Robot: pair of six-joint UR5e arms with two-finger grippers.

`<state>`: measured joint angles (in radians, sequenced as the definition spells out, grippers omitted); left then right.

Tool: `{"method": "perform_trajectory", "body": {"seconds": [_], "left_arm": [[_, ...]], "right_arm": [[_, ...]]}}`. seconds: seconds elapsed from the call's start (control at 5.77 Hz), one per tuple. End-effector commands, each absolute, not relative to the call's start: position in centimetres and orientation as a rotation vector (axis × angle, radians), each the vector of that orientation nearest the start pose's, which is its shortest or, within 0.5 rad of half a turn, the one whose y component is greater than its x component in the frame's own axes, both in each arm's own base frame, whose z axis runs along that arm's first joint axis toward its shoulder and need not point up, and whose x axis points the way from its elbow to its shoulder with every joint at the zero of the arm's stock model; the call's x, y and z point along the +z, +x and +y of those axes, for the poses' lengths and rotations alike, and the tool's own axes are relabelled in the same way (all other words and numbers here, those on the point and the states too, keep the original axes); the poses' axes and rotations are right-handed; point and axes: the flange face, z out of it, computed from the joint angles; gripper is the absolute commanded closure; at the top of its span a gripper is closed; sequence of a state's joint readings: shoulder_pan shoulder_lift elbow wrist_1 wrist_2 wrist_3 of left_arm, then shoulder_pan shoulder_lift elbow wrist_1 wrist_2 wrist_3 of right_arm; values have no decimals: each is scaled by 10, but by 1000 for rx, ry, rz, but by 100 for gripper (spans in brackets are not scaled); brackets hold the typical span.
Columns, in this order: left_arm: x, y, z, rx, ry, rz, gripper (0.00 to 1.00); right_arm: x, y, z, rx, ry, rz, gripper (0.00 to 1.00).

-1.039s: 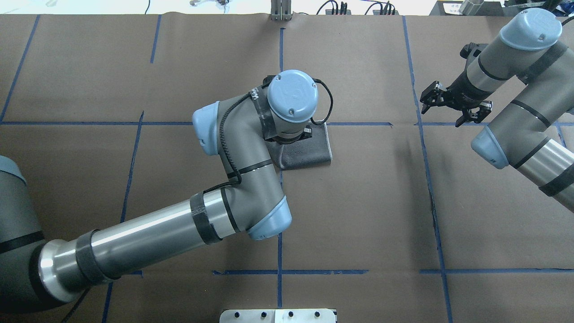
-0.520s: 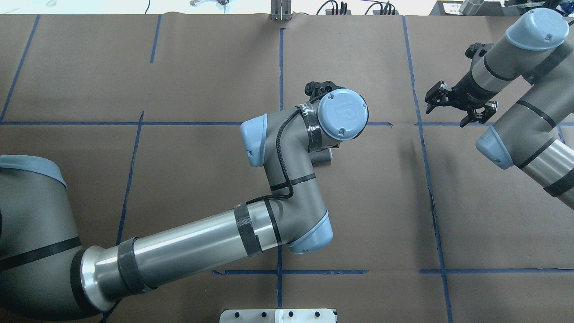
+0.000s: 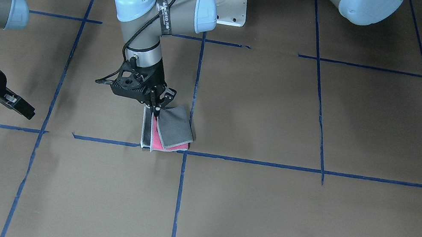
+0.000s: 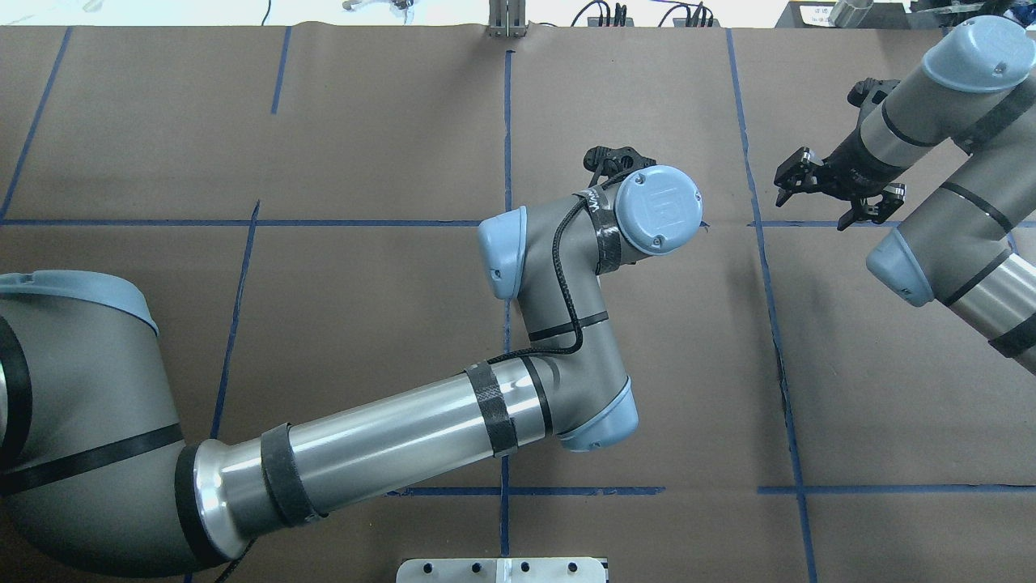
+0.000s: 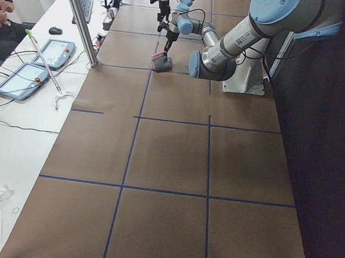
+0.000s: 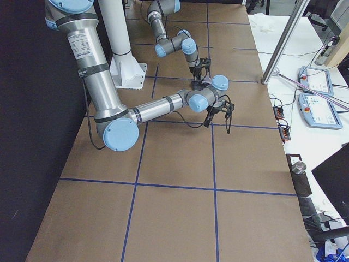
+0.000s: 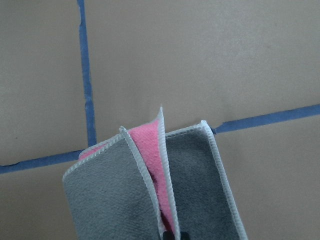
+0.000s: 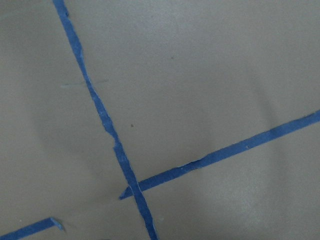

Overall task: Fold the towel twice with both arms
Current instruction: 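Fold the grasped end over onto the other end with the left gripper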

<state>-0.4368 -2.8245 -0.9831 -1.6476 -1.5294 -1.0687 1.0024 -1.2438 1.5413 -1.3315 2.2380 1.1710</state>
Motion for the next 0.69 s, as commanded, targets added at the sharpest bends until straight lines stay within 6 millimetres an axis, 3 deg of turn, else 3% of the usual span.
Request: {"method": "perform_trajectory", "body": {"seconds": [0.0,0.17,0.35,0.52], "left_arm": [[56,726,-476,79,382,658,100],[54,727,-474,83,396,686,98],[61,730,-473,87,408,711,2],[52,725,-470,86,425,759,0]], "right_arm": [[467,-280,-577,392,-164,-818,0],[470,-280,-577,392,-167,-815,0],[471,-280,-577,390,-166,-813,0],[470,-279,-578,390,-164,-815,0]]}}
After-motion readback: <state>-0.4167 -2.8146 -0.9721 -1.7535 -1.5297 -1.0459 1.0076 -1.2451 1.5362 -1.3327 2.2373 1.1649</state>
